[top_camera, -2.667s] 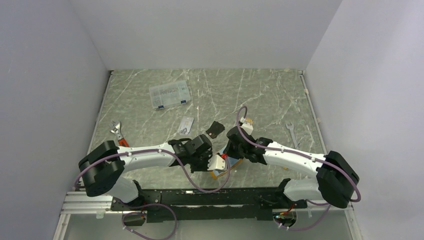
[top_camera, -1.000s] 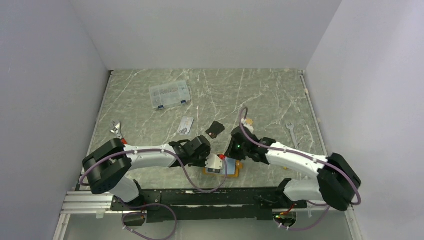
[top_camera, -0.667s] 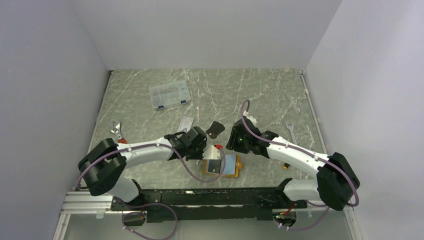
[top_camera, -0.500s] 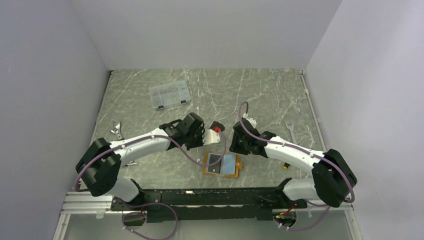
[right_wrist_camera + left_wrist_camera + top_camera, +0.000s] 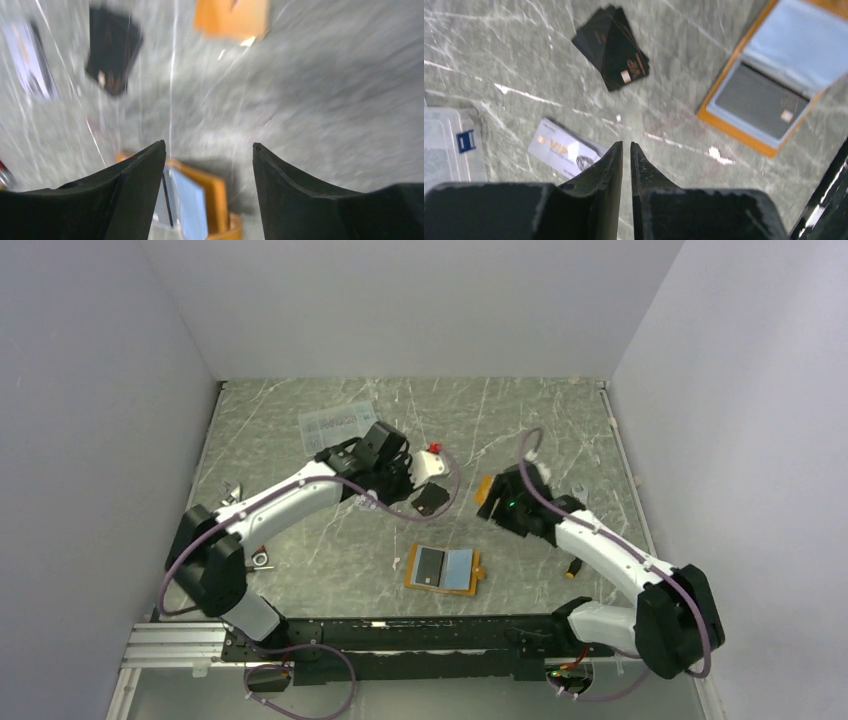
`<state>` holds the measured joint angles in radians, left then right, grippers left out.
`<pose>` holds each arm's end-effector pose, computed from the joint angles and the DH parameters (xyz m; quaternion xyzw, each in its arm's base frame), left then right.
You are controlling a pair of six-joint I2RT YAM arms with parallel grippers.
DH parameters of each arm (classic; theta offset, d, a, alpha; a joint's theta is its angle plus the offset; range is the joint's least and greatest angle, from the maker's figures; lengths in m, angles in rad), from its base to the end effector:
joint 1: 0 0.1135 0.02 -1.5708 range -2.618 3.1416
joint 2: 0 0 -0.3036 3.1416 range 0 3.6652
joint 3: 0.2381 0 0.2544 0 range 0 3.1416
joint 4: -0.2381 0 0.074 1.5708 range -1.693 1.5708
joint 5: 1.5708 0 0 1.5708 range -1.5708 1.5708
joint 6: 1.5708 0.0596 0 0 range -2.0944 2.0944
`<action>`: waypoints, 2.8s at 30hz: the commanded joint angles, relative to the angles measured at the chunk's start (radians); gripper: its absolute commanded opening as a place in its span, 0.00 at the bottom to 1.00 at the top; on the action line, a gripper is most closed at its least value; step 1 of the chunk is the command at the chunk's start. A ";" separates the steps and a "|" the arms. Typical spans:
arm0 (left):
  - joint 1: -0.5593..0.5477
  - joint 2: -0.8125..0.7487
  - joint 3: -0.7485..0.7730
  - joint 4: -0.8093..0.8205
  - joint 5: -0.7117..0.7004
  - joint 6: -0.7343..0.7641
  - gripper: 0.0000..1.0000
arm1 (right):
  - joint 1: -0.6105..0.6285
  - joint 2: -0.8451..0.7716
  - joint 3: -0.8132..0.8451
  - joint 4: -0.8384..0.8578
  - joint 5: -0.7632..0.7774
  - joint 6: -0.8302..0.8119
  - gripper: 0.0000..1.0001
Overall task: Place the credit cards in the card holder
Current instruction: Move the credit card to the center of the board.
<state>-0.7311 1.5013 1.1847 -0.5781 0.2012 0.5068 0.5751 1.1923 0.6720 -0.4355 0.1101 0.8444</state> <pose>0.2417 -0.2328 0.2931 0.5717 0.7452 -0.1311 0.3173 0.1957 0.1191 0.2159 0.1443 0.9408 0.1572 0.2634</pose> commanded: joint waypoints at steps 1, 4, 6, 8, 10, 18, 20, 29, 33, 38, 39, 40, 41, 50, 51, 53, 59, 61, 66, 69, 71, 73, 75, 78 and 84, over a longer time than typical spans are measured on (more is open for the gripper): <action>0.009 0.146 0.181 -0.026 0.096 -0.122 0.17 | -0.248 -0.007 0.039 0.076 -0.087 -0.098 0.68; 0.014 0.269 0.295 0.005 0.157 -0.208 0.17 | -0.362 0.080 0.043 0.173 -0.178 -0.113 0.69; 0.015 0.357 0.370 0.023 0.196 -0.272 0.17 | -0.408 0.142 0.047 0.235 -0.212 -0.111 0.68; 0.018 0.443 0.431 0.062 0.231 -0.336 0.17 | -0.442 0.206 0.052 0.294 -0.246 -0.107 0.68; 0.019 0.500 0.472 0.112 0.257 -0.388 0.17 | -0.464 0.260 0.065 0.342 -0.269 -0.102 0.67; 0.055 0.612 0.529 0.228 0.363 -0.495 0.16 | -0.514 0.513 0.179 0.431 -0.386 -0.103 0.66; 0.065 0.630 0.543 0.241 0.379 -0.500 0.16 | -0.514 0.559 0.189 0.468 -0.409 -0.099 0.65; 0.080 0.652 0.515 0.294 0.376 -0.555 0.15 | -0.492 0.569 0.098 0.518 -0.442 -0.061 0.61; 0.082 0.641 0.482 0.296 0.376 -0.535 0.16 | -0.453 0.523 0.030 0.527 -0.417 -0.034 0.61; 0.081 0.649 0.474 0.293 0.352 -0.519 0.16 | -0.423 0.499 -0.026 0.553 -0.415 -0.002 0.61; 0.082 0.659 0.489 0.277 0.345 -0.502 0.16 | -0.421 0.498 -0.031 0.551 -0.412 0.001 0.61; 0.081 0.670 0.503 0.256 0.339 -0.483 0.15 | -0.420 0.496 -0.036 0.557 -0.415 0.004 0.61; 0.081 0.679 0.515 0.248 0.332 -0.478 0.15 | -0.419 0.496 -0.042 0.565 -0.420 0.005 0.61; 0.075 0.771 0.629 0.207 0.259 -0.542 0.16 | -0.445 0.515 -0.007 0.543 -0.400 -0.013 0.61; 0.071 0.782 0.646 0.199 0.257 -0.550 0.16 | -0.449 0.516 -0.006 0.541 -0.398 -0.015 0.61; 0.066 0.798 0.663 0.199 0.252 -0.563 0.16 | -0.457 0.514 -0.011 0.542 -0.393 -0.019 0.60; 0.026 0.836 0.698 0.191 0.215 -0.564 0.17 | -0.480 0.528 -0.047 0.572 -0.390 -0.015 0.55; 0.020 0.849 0.706 0.190 0.213 -0.571 0.17 | -0.499 0.536 -0.055 0.594 -0.405 -0.013 0.53; 0.021 0.865 0.707 0.190 0.215 -0.577 0.17 | -0.542 0.563 -0.009 0.590 -0.417 -0.028 0.50; 0.018 0.861 0.694 0.193 0.219 -0.573 0.16 | -0.552 0.593 0.040 0.579 -0.428 -0.045 0.51; 0.018 0.864 0.695 0.189 0.220 -0.570 0.16 | -0.552 0.627 0.069 0.581 -0.444 -0.046 0.51; 0.018 0.859 0.684 0.192 0.221 -0.567 0.16 | -0.551 0.654 0.083 0.590 -0.462 -0.044 0.51; 0.019 0.850 0.669 0.201 0.219 -0.566 0.16 | -0.545 0.668 0.080 0.609 -0.483 -0.038 0.51; 0.019 0.840 0.658 0.202 0.223 -0.568 0.16 | -0.522 0.678 0.062 0.622 -0.501 -0.030 0.51; 0.024 0.794 0.585 0.230 0.225 -0.572 0.16 | -0.471 0.670 -0.033 0.683 -0.527 0.013 0.51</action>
<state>-0.7120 2.3440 1.8229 -0.3412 0.4297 -0.0650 0.0597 1.8069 0.7418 0.3645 -0.4568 0.8696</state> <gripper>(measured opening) 0.159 0.506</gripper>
